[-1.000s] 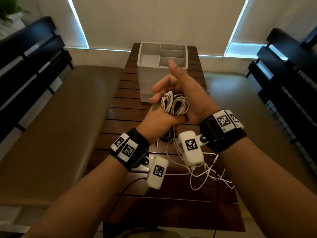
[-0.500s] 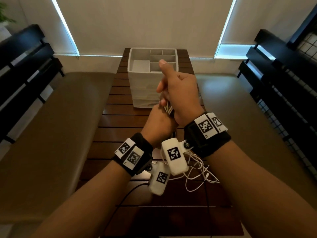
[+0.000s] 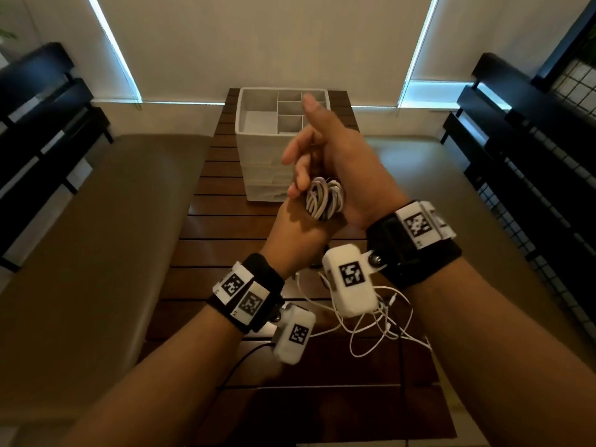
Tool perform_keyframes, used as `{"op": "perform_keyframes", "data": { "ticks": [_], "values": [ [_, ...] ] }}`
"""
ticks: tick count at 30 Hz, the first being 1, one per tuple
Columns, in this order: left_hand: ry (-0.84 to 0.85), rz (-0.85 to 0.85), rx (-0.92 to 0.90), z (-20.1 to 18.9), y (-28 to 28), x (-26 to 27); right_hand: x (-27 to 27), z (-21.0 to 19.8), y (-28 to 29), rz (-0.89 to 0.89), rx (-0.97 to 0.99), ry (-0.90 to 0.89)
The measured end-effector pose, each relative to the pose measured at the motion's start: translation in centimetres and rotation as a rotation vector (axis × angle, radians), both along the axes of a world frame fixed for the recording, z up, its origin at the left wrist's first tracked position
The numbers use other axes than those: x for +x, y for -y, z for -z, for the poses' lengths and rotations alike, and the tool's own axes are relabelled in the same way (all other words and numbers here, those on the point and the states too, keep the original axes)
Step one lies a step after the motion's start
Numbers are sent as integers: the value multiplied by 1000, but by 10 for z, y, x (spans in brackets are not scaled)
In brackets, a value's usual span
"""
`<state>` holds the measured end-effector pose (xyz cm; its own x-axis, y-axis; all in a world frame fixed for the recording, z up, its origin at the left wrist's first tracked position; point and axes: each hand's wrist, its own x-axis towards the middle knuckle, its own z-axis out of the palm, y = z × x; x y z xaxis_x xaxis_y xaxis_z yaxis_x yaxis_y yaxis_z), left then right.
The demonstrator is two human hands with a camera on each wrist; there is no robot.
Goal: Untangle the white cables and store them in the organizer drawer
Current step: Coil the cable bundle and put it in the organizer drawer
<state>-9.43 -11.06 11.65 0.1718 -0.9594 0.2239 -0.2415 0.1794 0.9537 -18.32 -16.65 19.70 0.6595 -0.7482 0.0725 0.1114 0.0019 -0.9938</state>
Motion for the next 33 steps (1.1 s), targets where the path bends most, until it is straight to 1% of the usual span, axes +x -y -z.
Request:
{"op": "perform_keyframes", "data": {
  "ticks": [1, 2, 3, 4, 6, 8, 9, 10, 12, 13, 15, 16, 18, 20, 21, 24, 26, 28, 31, 33],
  "values": [
    [11, 17, 24, -1, -1, 2, 0, -3, 1, -15, -35, -46],
    [14, 38, 38, 0, -1, 3, 2, -4, 1, 26, -90, -81],
    [8, 42, 55, 2, -1, 2, 5, -3, 0, 105, -140, -88],
    [6, 21, 68, 4, 0, 1, 10, -1, -1, 193, -165, -70],
    [63, -50, 64, 5, 1, -2, 20, 5, -6, 341, -206, -37],
    [67, -74, -2, 5, 2, -2, 27, 10, -10, 407, -232, -22],
    [73, -124, 7, 2, 1, -1, 28, 12, -11, 409, -223, -7],
    [34, -149, 6, 4, 2, 2, 28, 12, -11, 407, -225, 13],
    [-141, -135, 19, -2, 1, 8, 19, 15, -5, 407, -271, 20],
    [-173, -139, -1, -4, 1, 14, 11, 18, -1, 404, -290, 0],
    [-189, -138, -23, -9, 0, 25, -6, 32, 4, 318, -238, -98],
    [-196, -117, -35, -12, 0, 27, -12, 42, 3, 228, -196, -145],
    [-241, -46, -64, -18, -1, 27, -19, 69, -3, -14, -117, -190],
    [-304, 4, -56, -23, -1, 24, -21, 80, -13, -169, -34, -178],
    [-318, 21, -41, -23, 0, 24, -22, 80, -15, -207, 8, -176],
    [-368, 74, -10, -26, -3, 24, -24, 77, -16, -340, 106, -89],
    [-433, 140, 2, -28, -5, 22, -25, 76, -15, -383, 153, -64],
    [-454, 187, -3, -29, -8, 22, -24, 75, -14, -394, 148, -84],
    [-500, 177, 32, -27, -8, 25, -20, 71, -16, -411, 126, -163],
    [-484, 156, 63, -25, -8, 27, -16, 70, -18, -413, 129, -172]
  ]
}}
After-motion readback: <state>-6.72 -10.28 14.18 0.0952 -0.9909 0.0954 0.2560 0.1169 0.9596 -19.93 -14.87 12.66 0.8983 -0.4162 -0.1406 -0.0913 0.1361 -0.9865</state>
